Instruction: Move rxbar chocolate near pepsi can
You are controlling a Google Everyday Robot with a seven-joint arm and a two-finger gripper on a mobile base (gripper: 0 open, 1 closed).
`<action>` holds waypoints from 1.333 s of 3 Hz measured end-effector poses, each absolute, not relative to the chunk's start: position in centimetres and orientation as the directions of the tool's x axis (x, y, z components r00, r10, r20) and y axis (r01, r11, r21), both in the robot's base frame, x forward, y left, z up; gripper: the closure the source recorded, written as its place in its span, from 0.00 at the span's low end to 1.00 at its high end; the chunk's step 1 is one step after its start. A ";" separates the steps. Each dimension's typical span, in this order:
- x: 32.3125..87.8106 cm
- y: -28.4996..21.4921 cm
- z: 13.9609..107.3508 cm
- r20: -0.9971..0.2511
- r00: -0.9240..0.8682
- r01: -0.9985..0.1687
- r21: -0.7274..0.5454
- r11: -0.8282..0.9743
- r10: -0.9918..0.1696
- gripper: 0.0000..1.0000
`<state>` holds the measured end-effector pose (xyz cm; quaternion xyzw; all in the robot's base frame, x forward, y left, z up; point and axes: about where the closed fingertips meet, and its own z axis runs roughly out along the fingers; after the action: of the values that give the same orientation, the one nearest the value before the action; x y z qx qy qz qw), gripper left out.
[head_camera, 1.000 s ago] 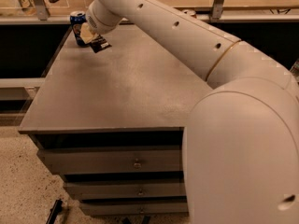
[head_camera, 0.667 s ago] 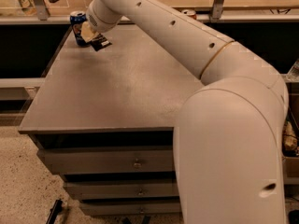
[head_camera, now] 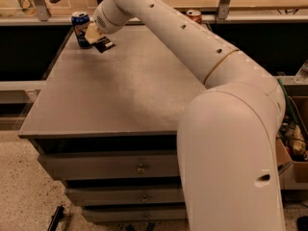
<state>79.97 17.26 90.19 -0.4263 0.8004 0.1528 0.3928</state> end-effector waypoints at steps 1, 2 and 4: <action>80.4 17.0 89.9 -0.784 -0.316 -0.825 -0.051 0.563 -0.534 1.00; 80.7 16.6 89.5 -0.805 -0.306 -0.840 -0.023 0.543 -0.508 1.00; 81.4 16.9 87.8 -0.816 -0.328 -0.845 0.029 0.533 -0.476 1.00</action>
Offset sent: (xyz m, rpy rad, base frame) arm 0.0125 -0.0183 -0.0038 0.1569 0.0138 0.0945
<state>81.45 16.88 87.78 -0.4229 0.7808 0.2333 0.3963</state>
